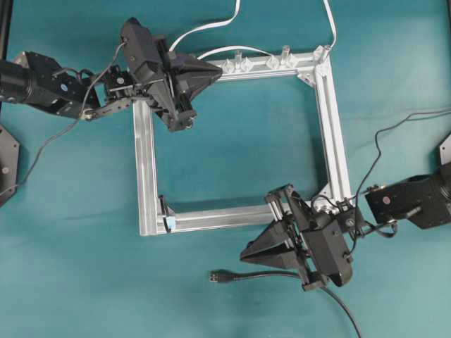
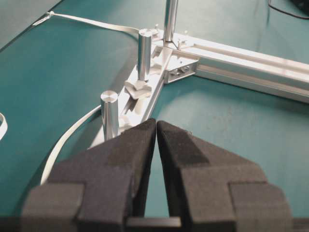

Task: Insert the wire through the string loop located on the left side.

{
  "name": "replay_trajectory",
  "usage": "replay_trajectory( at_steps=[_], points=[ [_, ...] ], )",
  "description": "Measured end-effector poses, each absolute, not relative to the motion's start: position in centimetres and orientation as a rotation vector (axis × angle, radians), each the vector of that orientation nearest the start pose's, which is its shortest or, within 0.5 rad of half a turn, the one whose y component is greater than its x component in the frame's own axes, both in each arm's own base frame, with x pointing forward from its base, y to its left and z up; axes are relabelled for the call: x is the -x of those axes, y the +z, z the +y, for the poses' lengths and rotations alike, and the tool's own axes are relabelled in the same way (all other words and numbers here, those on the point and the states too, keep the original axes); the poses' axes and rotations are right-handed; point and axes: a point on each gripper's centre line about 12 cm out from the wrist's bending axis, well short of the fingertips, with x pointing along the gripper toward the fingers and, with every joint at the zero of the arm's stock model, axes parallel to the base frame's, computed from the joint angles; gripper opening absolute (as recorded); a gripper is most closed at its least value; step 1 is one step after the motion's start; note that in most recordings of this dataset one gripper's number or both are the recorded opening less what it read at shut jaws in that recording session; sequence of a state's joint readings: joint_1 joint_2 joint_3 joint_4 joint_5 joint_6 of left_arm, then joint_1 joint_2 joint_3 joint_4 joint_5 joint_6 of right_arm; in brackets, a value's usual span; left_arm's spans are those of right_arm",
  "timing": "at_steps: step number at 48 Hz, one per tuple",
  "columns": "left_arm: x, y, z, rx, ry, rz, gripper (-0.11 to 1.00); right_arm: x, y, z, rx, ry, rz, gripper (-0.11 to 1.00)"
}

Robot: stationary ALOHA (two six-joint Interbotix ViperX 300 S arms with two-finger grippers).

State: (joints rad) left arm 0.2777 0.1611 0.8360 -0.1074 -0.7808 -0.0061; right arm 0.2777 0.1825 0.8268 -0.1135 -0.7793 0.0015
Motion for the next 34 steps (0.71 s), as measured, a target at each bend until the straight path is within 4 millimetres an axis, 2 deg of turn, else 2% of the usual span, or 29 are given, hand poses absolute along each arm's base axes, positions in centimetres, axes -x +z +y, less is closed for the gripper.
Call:
replay_trajectory(
  at_steps=[2, 5, 8, 22, 34],
  points=[
    [-36.7, 13.7, 11.3, 0.099, 0.352, 0.222, 0.12, -37.0, 13.1, 11.5, 0.094, 0.363, 0.217, 0.18],
    [-36.6, 14.0, 11.1, 0.090, 0.334, 0.257, 0.01, -37.1, 13.6, 11.6, 0.086, 0.362, 0.206, 0.05],
    [-36.4, 14.5, 10.9, 0.085, 0.325, 0.279, 0.00, -37.3, 14.3, 11.6, 0.082, 0.360, 0.195, 0.00],
    [-35.3, 17.1, 10.4, 0.071, 0.315, 0.264, 0.00, -37.4, 14.3, 11.6, 0.088, 0.357, 0.220, 0.00],
    [-33.6, 17.0, 9.8, 0.080, 0.307, 0.322, 0.00, -37.4, 13.8, 11.6, 0.098, 0.354, 0.273, 0.00]
  ],
)
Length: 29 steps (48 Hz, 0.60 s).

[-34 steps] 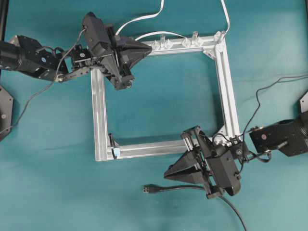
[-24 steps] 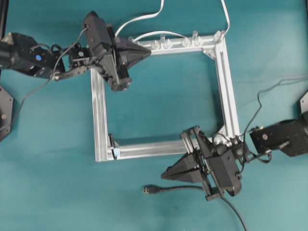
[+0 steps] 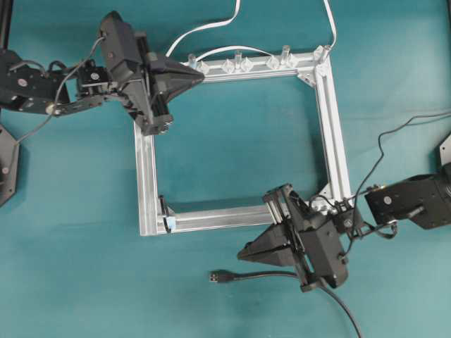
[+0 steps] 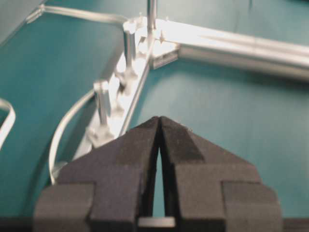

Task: Insert the wire through the string loop located on the left side.

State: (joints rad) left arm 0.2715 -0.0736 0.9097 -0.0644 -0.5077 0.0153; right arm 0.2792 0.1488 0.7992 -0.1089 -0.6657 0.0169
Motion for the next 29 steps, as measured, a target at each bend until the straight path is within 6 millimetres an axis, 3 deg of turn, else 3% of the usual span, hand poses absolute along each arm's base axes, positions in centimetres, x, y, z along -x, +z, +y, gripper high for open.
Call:
replay_trajectory(
  at_steps=[7, 14, 16, 18, 22, 29],
  points=[
    [-32.8, 16.9, 9.2, 0.090, 0.295, 0.375, 0.03, -37.5, 13.3, 11.5, 0.113, 0.350, 0.336, 0.00],
    [-32.4, 17.4, 8.8, 0.092, 0.285, 0.398, 0.40, -37.6, 13.3, 11.5, 0.112, 0.348, 0.343, 0.03],
    [-32.3, 17.5, 8.8, 0.093, 0.285, 0.402, 0.53, -37.6, 13.3, 11.5, 0.111, 0.348, 0.343, 0.12],
    [-32.3, 17.7, 8.7, 0.092, 0.283, 0.403, 0.59, -37.6, 13.3, 11.5, 0.111, 0.348, 0.343, 0.22],
    [-32.1, 17.9, 8.6, 0.092, 0.282, 0.403, 0.52, -37.6, 13.3, 11.5, 0.106, 0.342, 0.347, 0.46],
    [-32.0, 17.9, 8.5, 0.095, 0.279, 0.413, 0.59, -37.6, 13.3, 11.3, 0.092, 0.330, 0.350, 0.86]
  ],
)
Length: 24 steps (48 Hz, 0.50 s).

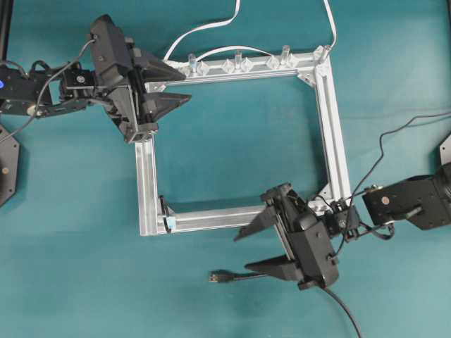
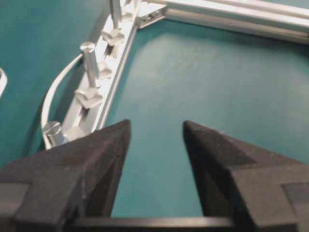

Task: Insert the wire through the string loop located on the left side.

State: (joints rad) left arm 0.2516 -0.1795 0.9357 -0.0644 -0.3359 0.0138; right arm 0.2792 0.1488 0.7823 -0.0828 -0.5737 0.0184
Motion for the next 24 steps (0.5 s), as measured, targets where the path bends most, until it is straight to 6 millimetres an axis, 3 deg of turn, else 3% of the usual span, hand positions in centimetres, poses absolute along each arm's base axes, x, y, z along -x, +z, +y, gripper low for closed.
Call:
replay_trajectory(
  at_steps=[8, 24],
  points=[
    [-31.8, 17.6, 8.2, 0.099, 0.270, 0.451, 0.73, -37.7, 13.3, 11.3, 0.086, 0.323, 0.351, 0.90],
    [-30.7, 17.6, 7.7, 0.102, 0.262, 0.479, 0.74, -37.7, 13.0, 11.0, 0.031, 0.276, 0.366, 0.90]
  ],
)
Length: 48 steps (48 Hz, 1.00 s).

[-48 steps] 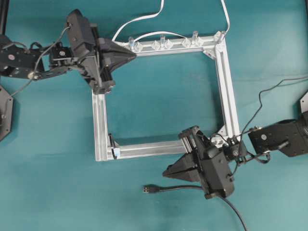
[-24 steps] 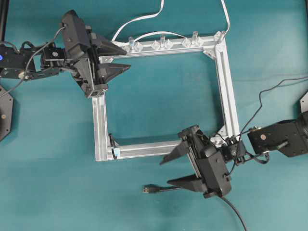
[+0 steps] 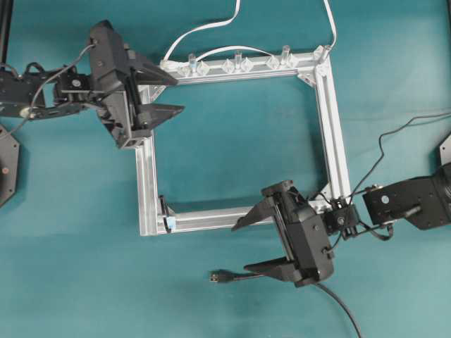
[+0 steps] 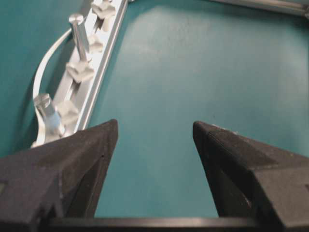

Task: Insert the wire through the string loop located on the left side.

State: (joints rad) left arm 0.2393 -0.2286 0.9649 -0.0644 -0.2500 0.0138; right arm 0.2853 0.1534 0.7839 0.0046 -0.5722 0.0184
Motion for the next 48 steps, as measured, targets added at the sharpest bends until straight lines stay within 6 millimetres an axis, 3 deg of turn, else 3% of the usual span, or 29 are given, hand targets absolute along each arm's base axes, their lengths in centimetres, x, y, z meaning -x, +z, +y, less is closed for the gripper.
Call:
replay_trajectory(
  at_steps=[12, 29, 48],
  points=[
    [-28.8, 17.2, 7.2, 0.106, 0.260, 0.511, 0.74, -37.4, 11.3, 12.6, -0.022, 0.261, 0.416, 0.89],
    [-27.5, 17.0, 6.8, 0.107, 0.258, 0.519, 0.74, -38.3, 8.9, 15.3, -0.086, 0.239, 0.468, 0.89],
    [-27.2, 16.8, 6.8, 0.108, 0.258, 0.525, 0.74, -39.0, 7.3, 15.5, -0.120, 0.198, 0.511, 0.84]
  ],
)
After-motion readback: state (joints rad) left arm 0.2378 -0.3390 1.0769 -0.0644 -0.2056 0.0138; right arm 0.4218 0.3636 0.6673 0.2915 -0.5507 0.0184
